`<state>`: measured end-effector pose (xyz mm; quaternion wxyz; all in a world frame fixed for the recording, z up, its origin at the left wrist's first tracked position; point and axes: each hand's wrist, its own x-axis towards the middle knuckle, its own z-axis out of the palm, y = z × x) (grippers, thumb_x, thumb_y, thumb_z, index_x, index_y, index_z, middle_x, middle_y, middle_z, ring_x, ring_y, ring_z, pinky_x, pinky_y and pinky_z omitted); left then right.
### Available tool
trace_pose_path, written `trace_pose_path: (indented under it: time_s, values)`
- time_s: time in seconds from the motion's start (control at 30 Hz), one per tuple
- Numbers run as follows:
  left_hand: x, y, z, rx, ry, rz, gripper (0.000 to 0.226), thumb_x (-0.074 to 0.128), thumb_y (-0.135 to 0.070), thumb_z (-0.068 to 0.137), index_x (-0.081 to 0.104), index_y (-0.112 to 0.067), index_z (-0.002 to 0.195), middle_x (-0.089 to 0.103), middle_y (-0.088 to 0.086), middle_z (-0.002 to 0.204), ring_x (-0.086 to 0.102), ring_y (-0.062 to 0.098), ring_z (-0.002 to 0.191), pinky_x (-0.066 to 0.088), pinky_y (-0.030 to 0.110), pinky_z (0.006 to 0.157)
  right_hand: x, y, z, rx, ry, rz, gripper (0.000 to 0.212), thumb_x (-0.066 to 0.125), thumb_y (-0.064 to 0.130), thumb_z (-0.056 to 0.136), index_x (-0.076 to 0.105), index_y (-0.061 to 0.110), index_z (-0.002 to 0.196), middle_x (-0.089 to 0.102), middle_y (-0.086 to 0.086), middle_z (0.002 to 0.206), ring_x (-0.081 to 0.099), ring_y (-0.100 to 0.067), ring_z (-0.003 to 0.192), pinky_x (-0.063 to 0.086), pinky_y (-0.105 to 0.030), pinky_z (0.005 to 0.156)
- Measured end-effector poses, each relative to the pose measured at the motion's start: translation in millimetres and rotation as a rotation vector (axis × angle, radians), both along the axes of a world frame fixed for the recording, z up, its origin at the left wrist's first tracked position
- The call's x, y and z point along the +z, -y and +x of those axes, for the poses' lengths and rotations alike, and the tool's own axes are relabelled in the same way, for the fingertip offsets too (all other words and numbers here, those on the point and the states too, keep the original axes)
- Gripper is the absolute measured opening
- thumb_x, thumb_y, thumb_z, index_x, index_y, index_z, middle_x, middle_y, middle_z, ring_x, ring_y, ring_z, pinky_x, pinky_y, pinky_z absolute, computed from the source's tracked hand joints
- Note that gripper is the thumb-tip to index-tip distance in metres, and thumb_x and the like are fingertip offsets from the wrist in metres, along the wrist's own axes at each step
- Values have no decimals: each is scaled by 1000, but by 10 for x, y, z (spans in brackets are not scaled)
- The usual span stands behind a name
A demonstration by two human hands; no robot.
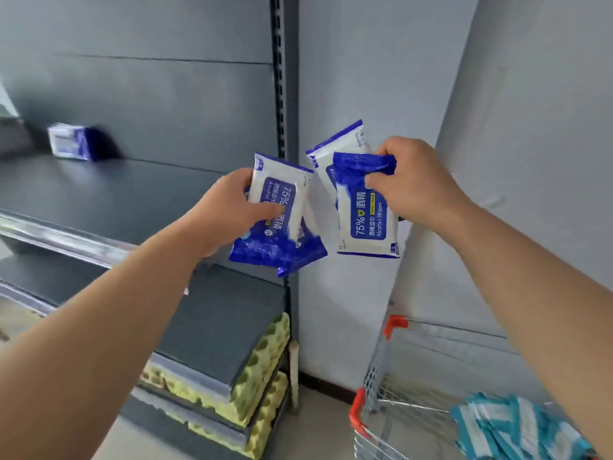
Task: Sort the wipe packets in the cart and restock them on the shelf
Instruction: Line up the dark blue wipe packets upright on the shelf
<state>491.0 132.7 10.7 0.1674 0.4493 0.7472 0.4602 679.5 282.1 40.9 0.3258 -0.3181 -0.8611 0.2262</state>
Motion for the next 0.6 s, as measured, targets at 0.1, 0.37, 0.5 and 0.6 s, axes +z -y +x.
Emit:
trace_pose_path:
  time_s: [0.1,0.37,0.5,0.6]
  values:
    - [293,534,-574,61,-46,25,29,73,-19,82,60,-19,107,70,-6,94,68,10,79,55,27,67,235,445,-654,69,-32,4,14,63,18,86,53,13,94,60,-1,90,64,-17,77,47,-23,53]
    - [586,1616,-1998,309,-22,64,40,74,-21,80,56,-21,116,66,-4,103,66,17,90,57,39,78,643,1346,-2447,249,-37,38,15,63,20,88,49,15,88,57,7,77,58,-7,67,37,-16,44]
    - [573,1946,-2673,397,5,106,26,69,-13,83,60,-19,106,68,-4,92,65,14,79,50,26,62,671,1575,-3268,329,-17,-1,16,61,22,92,49,12,94,60,1,91,61,-12,77,44,-21,49]
    - [545,2032,-3199,442,56,112,20,66,-9,85,61,-15,104,70,3,89,64,17,72,53,33,64,652,1631,-3833,340,-1,4,13,60,18,91,52,9,97,61,-3,93,63,-19,79,41,-22,49]
